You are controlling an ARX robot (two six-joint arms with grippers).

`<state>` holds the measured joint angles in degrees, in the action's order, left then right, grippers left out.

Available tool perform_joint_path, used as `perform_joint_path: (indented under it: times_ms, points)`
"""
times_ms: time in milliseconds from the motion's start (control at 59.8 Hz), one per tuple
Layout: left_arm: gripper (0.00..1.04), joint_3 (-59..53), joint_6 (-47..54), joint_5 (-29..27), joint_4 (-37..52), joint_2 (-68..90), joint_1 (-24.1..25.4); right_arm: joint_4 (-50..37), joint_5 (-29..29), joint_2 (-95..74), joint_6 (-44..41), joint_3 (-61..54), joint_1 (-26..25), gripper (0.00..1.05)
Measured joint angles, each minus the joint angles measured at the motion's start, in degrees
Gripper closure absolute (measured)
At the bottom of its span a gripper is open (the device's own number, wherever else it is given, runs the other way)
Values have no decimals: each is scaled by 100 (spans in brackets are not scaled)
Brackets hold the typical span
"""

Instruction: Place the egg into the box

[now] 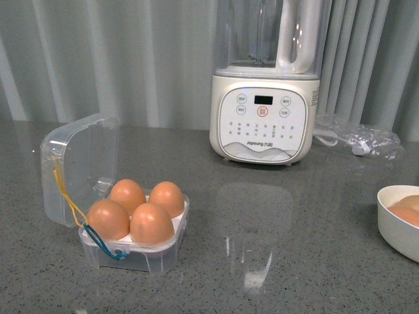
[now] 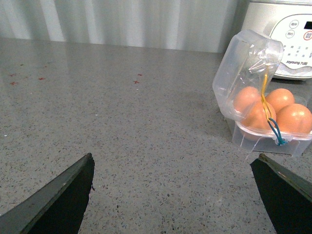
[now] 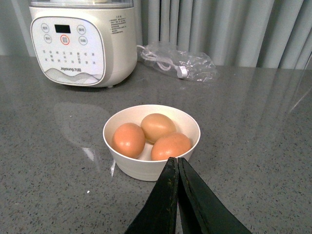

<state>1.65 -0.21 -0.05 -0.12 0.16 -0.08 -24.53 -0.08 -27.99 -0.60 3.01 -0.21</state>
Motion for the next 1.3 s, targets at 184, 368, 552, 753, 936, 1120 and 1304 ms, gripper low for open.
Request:
perform_joint_path:
  times_ms: [184, 368, 552, 753, 936, 1120, 1304]
  points:
    - [7, 0, 0, -2, 0, 0, 0, 278, 0, 404, 0, -120, 4, 101]
    - [7, 0, 0, 0, 0, 0, 0, 380, 0, 713, 0, -275, 4, 101]
    - [7, 0, 0, 0, 0, 0, 0, 769, 0, 1137, 0, -275, 4, 101]
    - [7, 2, 0, 0, 0, 0, 0, 1196, 0, 1556, 0, -275, 4, 101]
    - [7, 0, 0, 0, 0, 0, 0, 1427, 0, 1788, 0, -275, 4, 101]
    - [7, 0, 0, -2, 0, 2, 0, 2417, 0, 2736, 0, -271, 4, 101]
    - [7, 0, 0, 0, 0, -4, 0, 2450, -2, 2774, 0, -271, 4, 101]
